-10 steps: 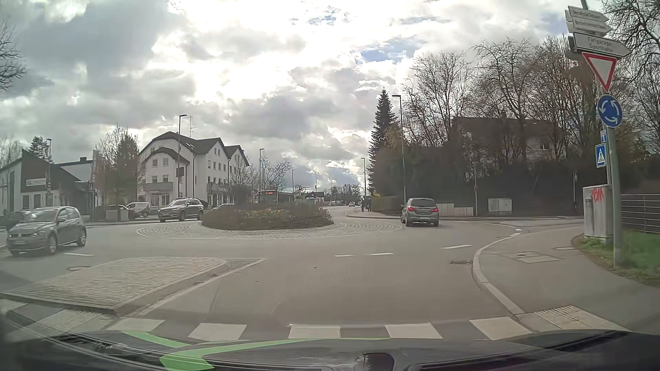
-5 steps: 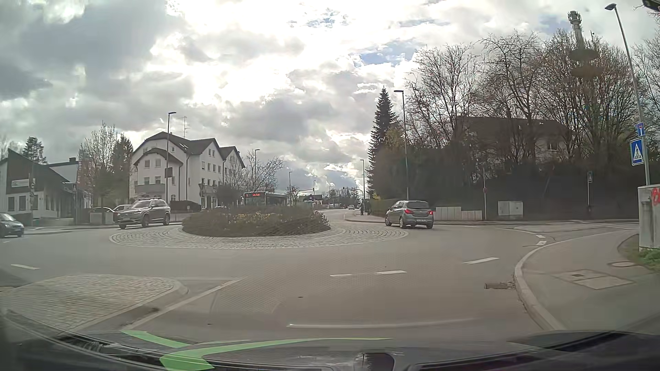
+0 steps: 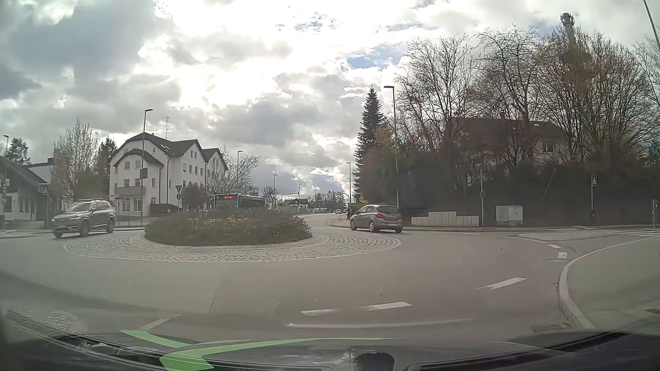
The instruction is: Follow the waypoints while adhering to traffic rules and regulations
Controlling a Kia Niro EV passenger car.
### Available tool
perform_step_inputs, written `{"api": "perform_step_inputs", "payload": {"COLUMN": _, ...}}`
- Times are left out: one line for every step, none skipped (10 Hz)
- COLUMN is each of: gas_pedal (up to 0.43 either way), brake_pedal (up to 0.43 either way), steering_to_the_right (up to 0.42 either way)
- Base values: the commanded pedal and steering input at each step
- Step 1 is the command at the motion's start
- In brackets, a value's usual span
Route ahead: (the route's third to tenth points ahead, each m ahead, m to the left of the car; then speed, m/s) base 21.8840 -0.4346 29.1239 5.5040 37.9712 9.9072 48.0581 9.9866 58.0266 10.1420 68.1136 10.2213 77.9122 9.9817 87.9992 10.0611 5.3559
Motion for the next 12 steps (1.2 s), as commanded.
{"api": "perform_step_inputs", "payload": {"gas_pedal": 0.24, "brake_pedal": 0.0, "steering_to_the_right": 0.131}}
{"api": "perform_step_inputs", "payload": {"gas_pedal": 0.24, "brake_pedal": 0.0, "steering_to_the_right": 0.154}}
{"api": "perform_step_inputs", "payload": {"gas_pedal": 0.24, "brake_pedal": 0.0, "steering_to_the_right": 0.174}}
{"api": "perform_step_inputs", "payload": {"gas_pedal": 0.228, "brake_pedal": 0.0, "steering_to_the_right": 0.191}}
{"api": "perform_step_inputs", "payload": {"gas_pedal": 0.228, "brake_pedal": 0.0, "steering_to_the_right": 0.202}}
{"api": "perform_step_inputs", "payload": {"gas_pedal": 0.197, "brake_pedal": 0.0, "steering_to_the_right": 0.211}}
{"api": "perform_step_inputs", "payload": {"gas_pedal": 0.189, "brake_pedal": 0.0, "steering_to_the_right": 0.22}}
{"api": "perform_step_inputs", "payload": {"gas_pedal": 0.177, "brake_pedal": 0.0, "steering_to_the_right": 0.226}}
{"api": "perform_step_inputs", "payload": {"gas_pedal": 0.157, "brake_pedal": 0.0, "steering_to_the_right": 0.23}}
{"api": "perform_step_inputs", "payload": {"gas_pedal": 0.138, "brake_pedal": 0.0, "steering_to_the_right": 0.231}}
{"api": "perform_step_inputs", "payload": {"gas_pedal": 0.118, "brake_pedal": 0.0, "steering_to_the_right": 0.229}}
{"api": "perform_step_inputs", "payload": {"gas_pedal": 0.11, "brake_pedal": 0.0, "steering_to_the_right": 0.223}}
